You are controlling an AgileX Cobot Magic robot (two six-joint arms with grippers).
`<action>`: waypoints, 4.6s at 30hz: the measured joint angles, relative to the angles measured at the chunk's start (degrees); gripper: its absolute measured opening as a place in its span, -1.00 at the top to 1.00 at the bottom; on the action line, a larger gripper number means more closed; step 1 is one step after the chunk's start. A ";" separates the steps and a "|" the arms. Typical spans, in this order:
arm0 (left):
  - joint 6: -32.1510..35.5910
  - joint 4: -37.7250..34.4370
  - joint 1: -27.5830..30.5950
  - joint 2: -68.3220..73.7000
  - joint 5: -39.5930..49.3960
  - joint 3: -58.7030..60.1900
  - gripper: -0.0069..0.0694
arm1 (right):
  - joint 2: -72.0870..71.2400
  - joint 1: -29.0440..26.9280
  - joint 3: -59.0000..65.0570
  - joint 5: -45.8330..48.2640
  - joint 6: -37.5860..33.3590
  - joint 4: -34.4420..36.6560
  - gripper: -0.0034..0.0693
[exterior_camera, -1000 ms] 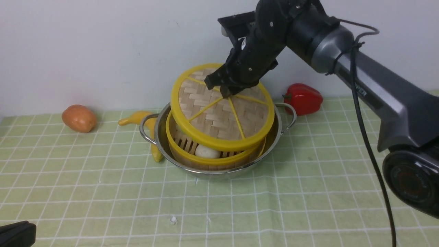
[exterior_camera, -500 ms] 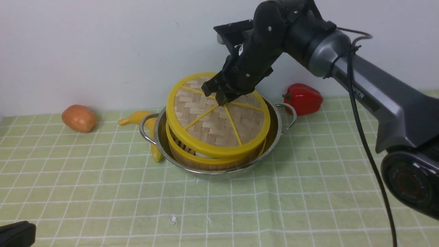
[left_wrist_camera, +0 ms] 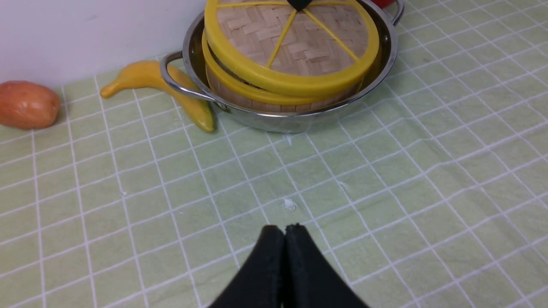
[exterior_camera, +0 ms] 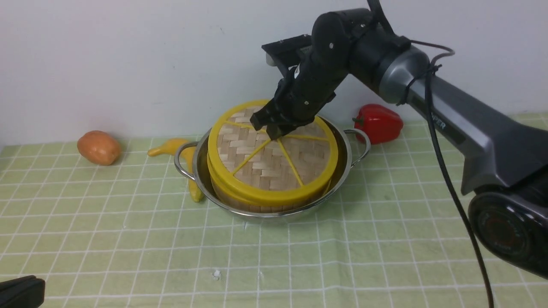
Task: Place the steamer in the pot on the green tablecloth, and put the lid on the steamer.
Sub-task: 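Place the bamboo steamer lid onto the steamer basket in the pot with the right gripper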
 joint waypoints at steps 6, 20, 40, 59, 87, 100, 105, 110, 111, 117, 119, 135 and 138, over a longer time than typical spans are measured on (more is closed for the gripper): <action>0.00 0.00 0.00 0.00 0.00 0.00 0.87 | 0.27 0.00 0.00 -0.67 -1.25 0.45 0.51; 0.00 0.00 0.00 0.00 0.00 0.00 0.87 | 0.57 0.00 0.00 -1.71 -2.73 1.34 0.51; 0.00 0.00 0.00 0.00 0.00 0.00 0.85 | 0.85 -0.05 -0.06 -2.13 -2.96 2.07 0.51; 0.00 0.00 0.00 0.00 0.00 0.00 0.84 | 1.53 -0.05 -1.50 -0.94 -2.96 2.65 0.51; 0.00 0.00 0.00 0.00 0.00 0.00 0.84 | 0.21 -0.05 -1.50 -2.01 -2.96 3.80 0.51; -0.29 0.00 0.00 0.00 0.11 0.00 0.84 | 1.24 -0.05 -1.69 -2.97 -2.96 4.00 0.51; -0.36 0.00 0.00 0.00 0.11 0.00 0.84 | 2.40 0.01 -1.95 -3.52 -2.83 4.50 0.51; -0.36 0.00 0.00 0.00 0.11 0.00 0.84 | 2.71 0.05 -2.17 -3.27 -2.14 4.45 0.51; -0.36 0.00 0.00 0.00 0.11 0.00 0.84 | 2.71 0.05 -2.33 -3.21 -2.09 4.45 0.51; -0.42 0.00 0.00 0.00 0.11 0.00 0.84 | 2.66 0.05 -2.45 -2.82 -1.94 3.90 0.51; -0.42 0.00 0.00 0.00 0.11 0.00 0.84 | 2.62 0.07 -2.45 -2.30 -1.75 3.28 0.51; -0.42 0.00 0.00 0.00 0.56 0.00 0.84 | 2.62 -0.05 -2.45 -1.36 -0.33 1.73 0.51; -0.42 0.00 0.00 0.00 0.56 0.00 0.84 | 2.62 -0.11 -2.45 -1.36 -0.33 2.05 0.51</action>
